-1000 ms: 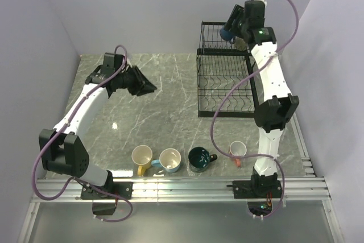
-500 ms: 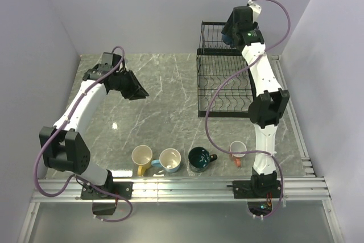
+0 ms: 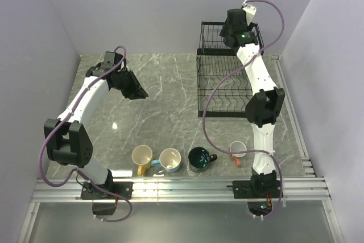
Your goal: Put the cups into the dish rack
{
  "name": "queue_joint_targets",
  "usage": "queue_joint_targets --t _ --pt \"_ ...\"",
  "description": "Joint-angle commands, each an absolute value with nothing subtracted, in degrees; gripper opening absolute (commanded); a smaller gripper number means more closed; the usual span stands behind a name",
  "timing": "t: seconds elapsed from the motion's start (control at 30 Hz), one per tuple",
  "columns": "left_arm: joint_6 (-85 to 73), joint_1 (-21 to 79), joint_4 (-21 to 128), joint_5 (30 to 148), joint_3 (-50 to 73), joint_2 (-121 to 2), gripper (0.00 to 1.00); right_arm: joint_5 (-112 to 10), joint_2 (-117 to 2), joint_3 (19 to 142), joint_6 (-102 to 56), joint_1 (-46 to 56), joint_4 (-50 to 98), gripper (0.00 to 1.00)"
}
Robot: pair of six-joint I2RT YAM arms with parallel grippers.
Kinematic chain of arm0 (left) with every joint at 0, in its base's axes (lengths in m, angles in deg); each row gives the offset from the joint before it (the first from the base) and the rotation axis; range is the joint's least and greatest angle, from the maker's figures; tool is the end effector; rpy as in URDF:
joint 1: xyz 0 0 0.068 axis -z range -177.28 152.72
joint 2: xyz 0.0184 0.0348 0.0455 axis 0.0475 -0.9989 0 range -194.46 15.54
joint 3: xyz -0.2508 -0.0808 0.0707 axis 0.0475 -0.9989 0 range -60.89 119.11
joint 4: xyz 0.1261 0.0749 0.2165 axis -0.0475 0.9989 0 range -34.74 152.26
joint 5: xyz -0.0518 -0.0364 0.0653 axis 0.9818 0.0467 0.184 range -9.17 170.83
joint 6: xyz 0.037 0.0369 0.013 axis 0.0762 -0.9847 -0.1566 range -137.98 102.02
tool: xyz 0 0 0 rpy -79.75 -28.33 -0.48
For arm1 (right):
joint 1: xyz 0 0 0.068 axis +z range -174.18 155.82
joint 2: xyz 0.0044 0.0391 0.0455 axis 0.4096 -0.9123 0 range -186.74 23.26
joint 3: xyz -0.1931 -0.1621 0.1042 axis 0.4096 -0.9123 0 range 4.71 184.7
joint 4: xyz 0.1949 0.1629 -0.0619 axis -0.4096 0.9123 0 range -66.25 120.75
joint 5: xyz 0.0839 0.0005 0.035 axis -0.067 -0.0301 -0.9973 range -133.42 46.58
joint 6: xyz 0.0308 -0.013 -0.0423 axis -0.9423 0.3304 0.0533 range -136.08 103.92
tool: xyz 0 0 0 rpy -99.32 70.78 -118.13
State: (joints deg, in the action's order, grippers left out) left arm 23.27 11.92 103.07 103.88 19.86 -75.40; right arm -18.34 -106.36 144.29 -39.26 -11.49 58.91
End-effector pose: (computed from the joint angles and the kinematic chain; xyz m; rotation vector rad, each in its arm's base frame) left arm 0.3263 -0.0669 0.3027 -0.5909 2.6263 -0.8240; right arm 0.5061 0.0984 0.3732 0.4517 1.9141 -0.0316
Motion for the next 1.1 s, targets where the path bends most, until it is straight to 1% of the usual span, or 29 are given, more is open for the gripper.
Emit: queue_joint_targets --t 0.0,0.2,0.23,0.3,0.33,0.4,0.47,0.5,0.57,0.6,0.67,0.8,1.07 --pt "22.3 11.5 102.7 103.9 22.3 -75.5 0.24 -14.3 -106.9 145.8 -36.3 -10.0 54.6 0.00" --pt "22.5 11.3 102.4 104.5 21.6 -75.3 0.24 -14.9 -106.8 144.5 -37.0 -9.5 56.1 0.00" --pt "22.5 11.3 102.4 104.5 21.4 -75.3 0.24 -15.2 -106.7 144.3 -37.2 -9.4 56.4 0.05" --pt "22.7 11.2 102.2 104.7 20.9 -75.1 0.24 -16.1 -106.4 143.8 -37.8 -9.5 56.7 0.22" --pt "22.8 11.2 102.1 104.8 20.9 -75.0 0.24 -16.4 -106.1 143.5 -38.0 -9.6 56.8 0.38" --pt "22.8 11.2 101.9 105.1 20.5 -74.7 0.24 -16.5 -105.9 143.3 -38.7 -9.5 57.1 0.56" --pt "22.9 11.2 101.8 105.1 20.3 -74.3 0.24 -17.0 -105.5 143.4 -38.8 -9.5 57.4 0.61" --pt "22.9 11.2 101.8 105.3 20.1 -74.2 0.24 -17.1 -105.4 143.4 -39.0 -9.4 57.6 0.68" --pt "22.9 11.2 101.8 105.4 19.9 -73.9 0.24 -17.0 -105.0 143.4 -39.1 -9.4 57.9 0.73" --pt "22.9 11.2 101.7 105.4 19.7 -73.8 0.24 -17.0 -104.9 143.4 -39.2 -9.5 58.0 0.85" --pt "22.9 11.2 101.5 105.4 19.6 -73.4 0.24 -17.1 -104.3 143.3 -39.2 -9.5 58.4 0.94" --pt "22.9 11.2 101.5 105.4 19.2 -72.7 0.24 -17.8 -102.6 142.4 -38.8 -9.3 58.4 0.96" --pt "23.2 11.2 101.1 105.8 18.0 -70.9 0.24 -15.2 -97.7 142.6 -37.0 -7.7 58.6 0.99"
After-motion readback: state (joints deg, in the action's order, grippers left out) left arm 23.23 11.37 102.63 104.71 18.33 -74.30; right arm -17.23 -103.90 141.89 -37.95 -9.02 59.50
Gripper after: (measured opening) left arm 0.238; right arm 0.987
